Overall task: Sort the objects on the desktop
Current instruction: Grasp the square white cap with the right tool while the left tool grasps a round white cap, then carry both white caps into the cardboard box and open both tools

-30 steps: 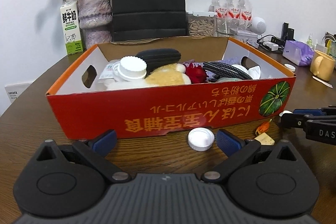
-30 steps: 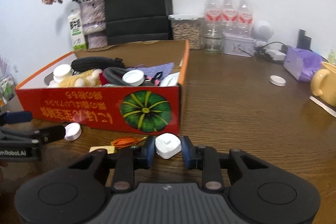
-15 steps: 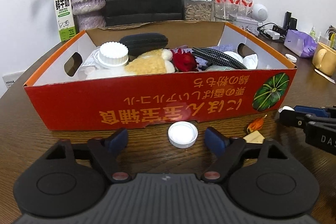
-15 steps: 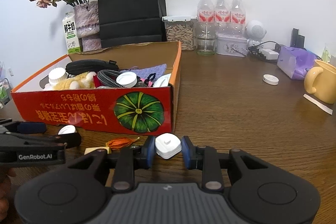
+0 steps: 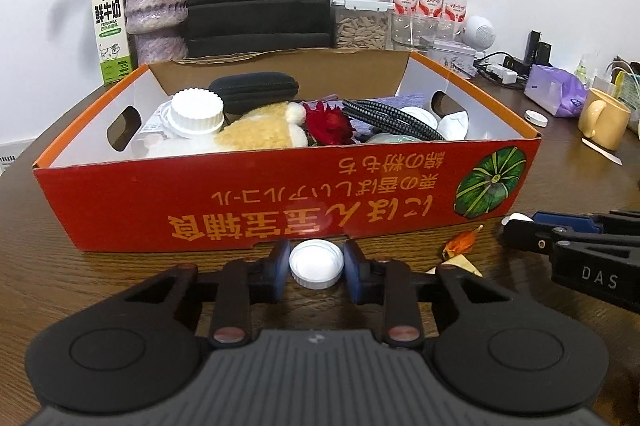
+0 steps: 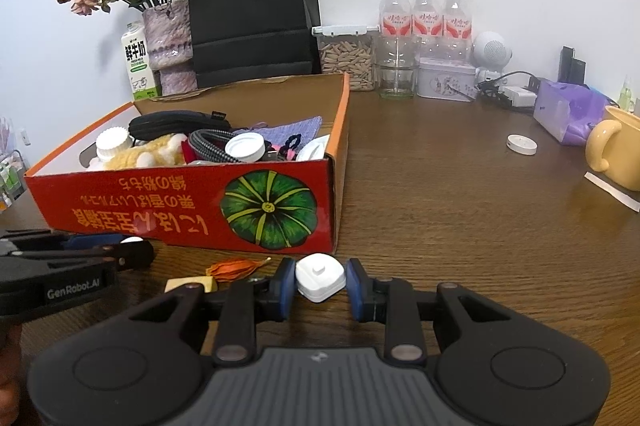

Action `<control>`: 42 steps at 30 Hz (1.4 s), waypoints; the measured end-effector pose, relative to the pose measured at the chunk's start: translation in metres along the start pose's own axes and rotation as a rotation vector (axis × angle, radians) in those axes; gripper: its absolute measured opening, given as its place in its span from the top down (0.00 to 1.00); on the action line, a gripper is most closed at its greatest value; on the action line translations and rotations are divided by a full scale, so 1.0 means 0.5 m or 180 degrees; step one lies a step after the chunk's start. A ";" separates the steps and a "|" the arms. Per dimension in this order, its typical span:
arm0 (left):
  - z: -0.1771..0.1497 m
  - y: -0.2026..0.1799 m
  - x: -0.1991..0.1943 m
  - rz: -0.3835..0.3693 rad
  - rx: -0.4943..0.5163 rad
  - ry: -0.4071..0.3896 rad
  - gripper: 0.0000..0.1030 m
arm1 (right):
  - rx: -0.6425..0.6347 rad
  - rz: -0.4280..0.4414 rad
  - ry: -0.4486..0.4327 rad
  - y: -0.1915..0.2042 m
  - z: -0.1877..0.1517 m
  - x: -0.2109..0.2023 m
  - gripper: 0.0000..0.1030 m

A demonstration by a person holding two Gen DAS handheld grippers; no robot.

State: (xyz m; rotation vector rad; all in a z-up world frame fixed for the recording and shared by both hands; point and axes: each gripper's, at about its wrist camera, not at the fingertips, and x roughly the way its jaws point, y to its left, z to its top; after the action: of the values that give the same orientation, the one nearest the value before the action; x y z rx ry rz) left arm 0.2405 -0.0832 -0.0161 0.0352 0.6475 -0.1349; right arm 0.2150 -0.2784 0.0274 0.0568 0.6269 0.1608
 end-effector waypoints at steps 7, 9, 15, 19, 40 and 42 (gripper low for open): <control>-0.001 0.007 -0.005 -0.0063 -0.0058 -0.0015 0.72 | 0.0051 0.0034 0.0022 -0.004 -0.001 0.002 0.74; -0.002 0.011 -0.011 -0.0091 -0.0077 -0.0045 0.72 | 0.0060 0.0031 0.0019 -0.003 -0.002 0.001 0.74; -0.003 0.021 -0.046 -0.0184 -0.0094 -0.0196 0.72 | -0.0045 0.0007 -0.0272 0.014 -0.010 -0.034 0.74; 0.000 0.037 -0.089 -0.0237 -0.0112 -0.0424 0.72 | -0.0168 0.0069 -0.0489 0.040 -0.015 -0.077 0.74; 0.142 0.183 -0.114 0.0105 -0.0276 -0.1128 0.72 | -0.0282 0.0239 -0.0948 0.146 0.163 -0.033 0.74; 0.145 0.195 -0.098 0.0085 -0.0340 -0.1111 0.72 | -0.0219 0.0240 -0.0966 0.143 0.179 -0.010 0.74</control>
State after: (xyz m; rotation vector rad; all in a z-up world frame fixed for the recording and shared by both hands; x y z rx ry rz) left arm 0.2585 0.0135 0.0705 -0.0814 0.3047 -0.0776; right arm 0.2539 -0.2094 0.1099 0.0373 0.3162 0.2415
